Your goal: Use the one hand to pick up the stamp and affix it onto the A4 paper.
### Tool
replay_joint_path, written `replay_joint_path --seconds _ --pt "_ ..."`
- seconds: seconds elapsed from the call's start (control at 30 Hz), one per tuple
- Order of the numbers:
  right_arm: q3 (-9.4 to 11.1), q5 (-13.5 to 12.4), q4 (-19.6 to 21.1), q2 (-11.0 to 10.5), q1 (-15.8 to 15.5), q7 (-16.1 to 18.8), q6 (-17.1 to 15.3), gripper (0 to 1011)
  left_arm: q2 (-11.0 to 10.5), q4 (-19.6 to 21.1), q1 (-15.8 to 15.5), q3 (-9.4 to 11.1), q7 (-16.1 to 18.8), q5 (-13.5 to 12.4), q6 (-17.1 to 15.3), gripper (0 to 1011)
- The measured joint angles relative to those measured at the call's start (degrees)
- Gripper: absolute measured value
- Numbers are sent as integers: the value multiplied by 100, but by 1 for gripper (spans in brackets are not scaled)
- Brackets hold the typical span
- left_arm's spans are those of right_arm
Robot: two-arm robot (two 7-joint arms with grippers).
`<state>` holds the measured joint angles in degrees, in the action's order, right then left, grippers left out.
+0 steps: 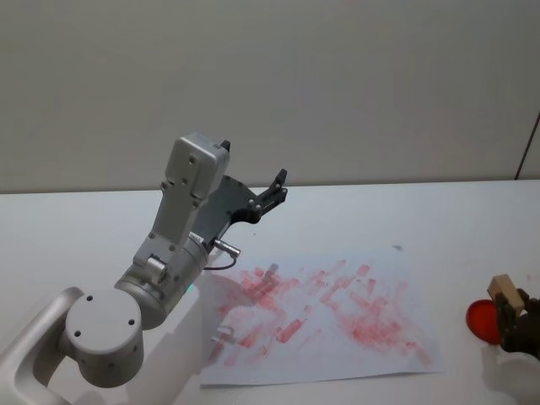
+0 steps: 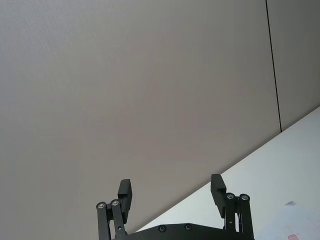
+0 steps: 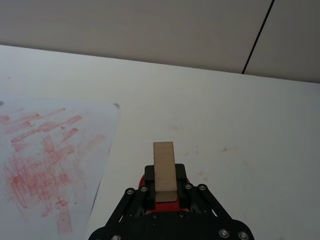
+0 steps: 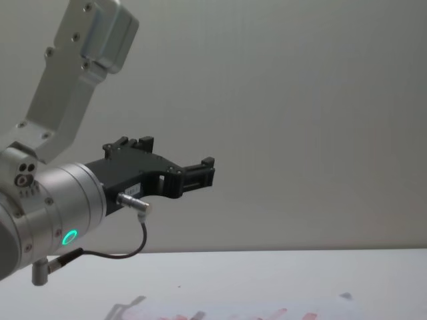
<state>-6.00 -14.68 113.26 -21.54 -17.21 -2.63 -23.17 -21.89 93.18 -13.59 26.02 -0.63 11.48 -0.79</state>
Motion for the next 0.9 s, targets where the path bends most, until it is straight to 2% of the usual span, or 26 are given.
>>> replay_joint_path --seconds 0.43,0.9 --pt "-47 176 -263 83 184 161 -240 216 0 0 0 0 0 0 0 1001" --pt "-115 368 -585 209 454 361 -319 216 0 0 0 0 0 0 0 1001"
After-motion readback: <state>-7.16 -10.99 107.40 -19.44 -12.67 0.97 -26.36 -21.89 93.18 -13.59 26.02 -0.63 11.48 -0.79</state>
